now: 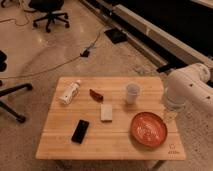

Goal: Place the white sponge in the ceramic bowl

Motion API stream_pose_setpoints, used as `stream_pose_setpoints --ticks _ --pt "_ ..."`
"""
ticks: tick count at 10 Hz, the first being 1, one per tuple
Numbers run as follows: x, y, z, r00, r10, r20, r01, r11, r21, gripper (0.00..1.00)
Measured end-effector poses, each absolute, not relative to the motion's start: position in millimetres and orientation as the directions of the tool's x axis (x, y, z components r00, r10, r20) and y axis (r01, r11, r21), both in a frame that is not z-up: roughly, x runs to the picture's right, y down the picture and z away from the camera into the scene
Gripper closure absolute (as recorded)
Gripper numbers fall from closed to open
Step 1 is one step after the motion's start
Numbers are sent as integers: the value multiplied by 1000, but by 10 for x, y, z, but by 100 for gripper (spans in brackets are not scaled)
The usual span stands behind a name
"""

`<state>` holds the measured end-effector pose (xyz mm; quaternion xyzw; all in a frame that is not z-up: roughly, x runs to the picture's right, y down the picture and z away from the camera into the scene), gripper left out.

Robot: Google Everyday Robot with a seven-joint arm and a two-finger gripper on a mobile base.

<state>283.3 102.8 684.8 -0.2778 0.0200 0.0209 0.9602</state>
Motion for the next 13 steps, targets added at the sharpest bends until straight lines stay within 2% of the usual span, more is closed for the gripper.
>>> stream_pose_setpoints --ticks 7,13 --pt "2517 931 6791 999 -31 -33 9 847 -532 35" --pt "1908 899 6767 988 -154 15 138 834 -535 35"
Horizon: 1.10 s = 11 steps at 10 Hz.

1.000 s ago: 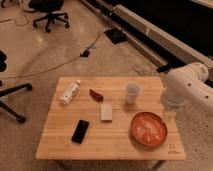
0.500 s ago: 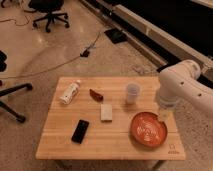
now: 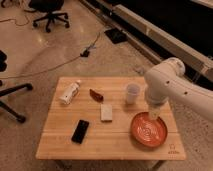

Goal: Place the white sponge in the ceramic bowl

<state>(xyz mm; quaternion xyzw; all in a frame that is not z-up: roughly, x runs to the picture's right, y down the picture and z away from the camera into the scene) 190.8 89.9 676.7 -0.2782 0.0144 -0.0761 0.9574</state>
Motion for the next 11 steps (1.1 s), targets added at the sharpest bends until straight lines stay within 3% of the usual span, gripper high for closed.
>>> stream_pose_setpoints --ticks 11 --pt "1440 1000 6812 959 -278 56 260 785 -561 35"
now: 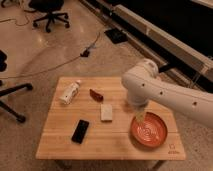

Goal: Place the white sponge in the ceramic bowl

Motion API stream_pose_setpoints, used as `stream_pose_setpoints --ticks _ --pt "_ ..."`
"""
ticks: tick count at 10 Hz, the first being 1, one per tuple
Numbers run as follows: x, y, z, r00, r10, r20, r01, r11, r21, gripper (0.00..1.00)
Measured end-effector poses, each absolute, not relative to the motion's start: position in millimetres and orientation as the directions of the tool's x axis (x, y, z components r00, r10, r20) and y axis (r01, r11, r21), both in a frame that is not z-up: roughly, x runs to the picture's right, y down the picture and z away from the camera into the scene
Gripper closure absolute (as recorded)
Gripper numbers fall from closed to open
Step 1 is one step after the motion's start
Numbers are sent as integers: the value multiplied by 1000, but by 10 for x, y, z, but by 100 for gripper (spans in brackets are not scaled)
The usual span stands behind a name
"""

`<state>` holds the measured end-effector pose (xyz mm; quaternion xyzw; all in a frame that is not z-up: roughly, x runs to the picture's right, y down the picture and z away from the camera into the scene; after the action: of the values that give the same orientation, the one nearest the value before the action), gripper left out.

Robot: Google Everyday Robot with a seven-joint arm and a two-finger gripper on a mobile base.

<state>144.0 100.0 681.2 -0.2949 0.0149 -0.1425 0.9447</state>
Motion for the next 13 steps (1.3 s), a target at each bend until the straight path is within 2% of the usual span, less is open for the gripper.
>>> stream_pose_setpoints --ticks 1,3,4,7,11,12,13 --pt "1395 969 6854 958 -282 55 263 782 -565 35" --pt "1321 982 6889 959 -280 46 254 778 -574 45" --pt "1357 1007 6905 959 -282 41 253 775 -579 46" --pt "1546 1056 6923 958 -285 31 246 763 -598 46" --pt "1336 1126 6995 955 -297 7 236 745 -624 46" --pt "1347 1148 7007 954 -301 5 238 746 -622 49" --pt "1474 1175 7003 953 -303 -5 233 743 -627 49"
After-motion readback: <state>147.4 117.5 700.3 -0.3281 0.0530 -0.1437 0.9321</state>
